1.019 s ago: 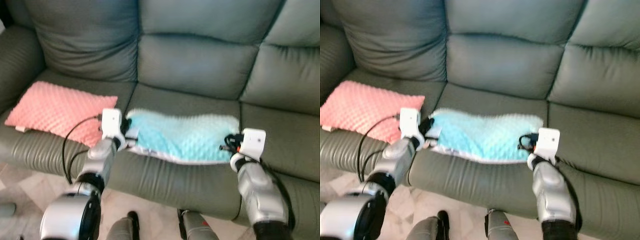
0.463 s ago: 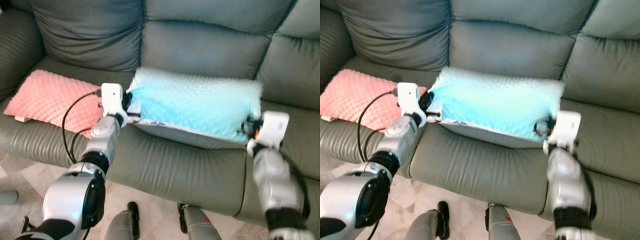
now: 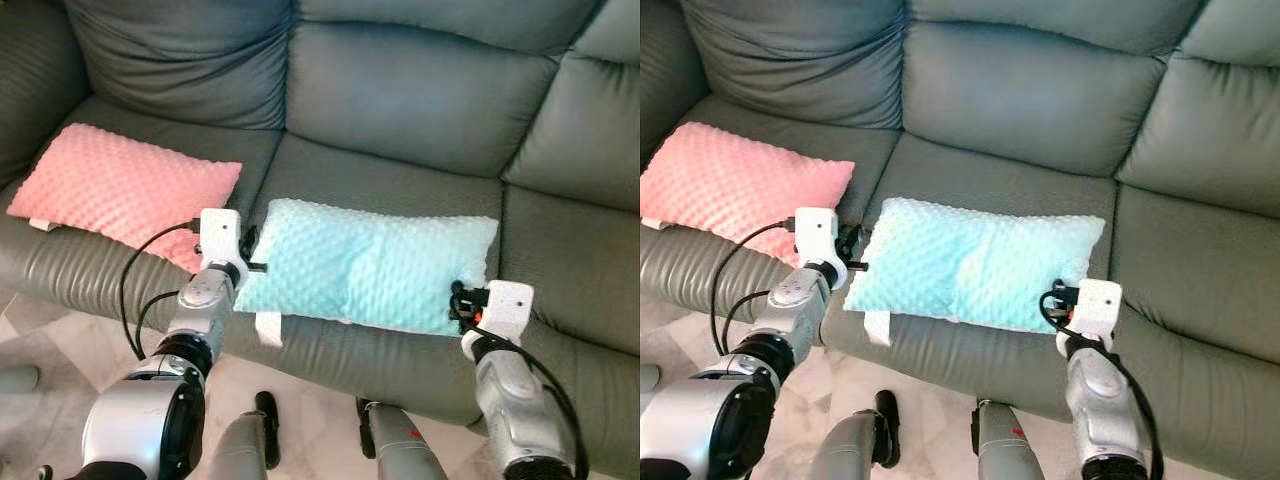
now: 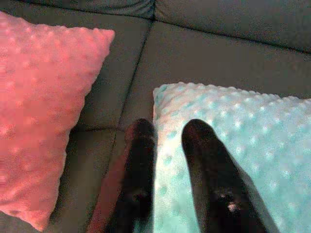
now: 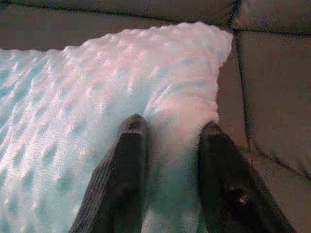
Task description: Move the pillow to the sofa
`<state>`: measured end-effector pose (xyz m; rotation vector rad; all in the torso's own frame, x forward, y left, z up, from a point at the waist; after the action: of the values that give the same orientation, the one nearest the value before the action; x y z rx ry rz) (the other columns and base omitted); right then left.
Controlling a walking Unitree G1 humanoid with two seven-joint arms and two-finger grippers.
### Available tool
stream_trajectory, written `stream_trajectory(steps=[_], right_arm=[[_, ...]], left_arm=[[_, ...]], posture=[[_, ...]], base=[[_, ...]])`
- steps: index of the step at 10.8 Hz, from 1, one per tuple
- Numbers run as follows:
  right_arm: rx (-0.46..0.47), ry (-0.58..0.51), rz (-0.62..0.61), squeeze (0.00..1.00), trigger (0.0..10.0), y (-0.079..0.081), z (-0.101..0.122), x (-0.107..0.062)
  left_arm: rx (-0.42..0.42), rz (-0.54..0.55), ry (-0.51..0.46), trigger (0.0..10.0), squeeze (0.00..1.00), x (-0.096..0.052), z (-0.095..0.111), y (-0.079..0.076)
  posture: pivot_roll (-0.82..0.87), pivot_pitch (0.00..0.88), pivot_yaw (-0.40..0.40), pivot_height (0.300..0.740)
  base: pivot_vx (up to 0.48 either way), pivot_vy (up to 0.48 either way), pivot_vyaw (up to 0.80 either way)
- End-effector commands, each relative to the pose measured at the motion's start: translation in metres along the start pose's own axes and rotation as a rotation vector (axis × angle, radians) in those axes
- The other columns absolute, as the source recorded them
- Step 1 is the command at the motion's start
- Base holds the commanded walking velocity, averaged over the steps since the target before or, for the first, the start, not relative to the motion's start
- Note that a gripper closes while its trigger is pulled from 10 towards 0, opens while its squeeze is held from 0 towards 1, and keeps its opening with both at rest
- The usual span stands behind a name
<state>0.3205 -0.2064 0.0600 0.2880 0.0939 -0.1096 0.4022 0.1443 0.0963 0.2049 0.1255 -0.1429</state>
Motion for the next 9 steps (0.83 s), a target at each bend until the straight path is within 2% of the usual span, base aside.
stream_trajectory(steps=[1,3,5,6,7,9], right_arm=[[-0.003,0.024,-0.021,1.00,10.0,-0.010,-0.010,-0.010],[-0.009,0.028,-0.017,1.00,10.0,-0.014,-0.010,-0.016],[-0.047,0.050,-0.030,1.00,10.0,-0.023,-0.013,-0.022],[-0.036,0.048,-0.033,1.00,10.0,-0.024,-0.013,-0.022],[-0.033,0.038,-0.031,1.00,10.0,-0.023,-0.009,-0.021],[-0.051,-0.022,-0.016,1.00,10.0,-0.015,0.007,-0.020]], left_arm=[[0.016,0.003,0.057,10.0,1.00,-0.008,-0.020,0.000],[-0.016,-0.008,0.053,10.0,1.00,-0.008,-0.021,-0.001],[-0.055,-0.041,0.002,10.0,1.00,-0.006,-0.012,-0.005],[-0.097,-0.069,-0.027,10.0,1.00,-0.005,-0.007,-0.008],[-0.111,-0.083,-0.038,10.0,1.00,-0.005,-0.005,-0.008],[-0.129,-0.090,-0.050,10.0,1.00,-0.006,-0.005,0.001]], posture=[[-0.21,0.415,0.055,0.740],[-0.22,0.409,0.053,0.740],[-0.21,0.402,0.053,0.740],[-0.21,0.395,0.056,0.740],[-0.21,0.388,0.058,0.740],[-0.20,0.360,0.062,0.740]], base=[[0.000,0.000,0.00],[0.000,0.000,0.00],[0.000,0.000,0.00],[0.000,0.000,0.00],[0.000,0.000,0.00],[0.000,0.000,0.00]])
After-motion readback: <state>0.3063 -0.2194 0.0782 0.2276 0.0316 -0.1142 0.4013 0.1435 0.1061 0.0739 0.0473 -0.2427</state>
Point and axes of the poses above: a point about 5 cm out from each wrist's last joint towards the gripper, its own x axis pointing out of the wrist towards the gripper, its own z axis along the axis of the wrist's last joint, y = z × x, the point moved 3 cm from there along x, pointing out of the wrist towards the gripper, and after that the axes turned 14 degrees about x, right-handed, at the moved point
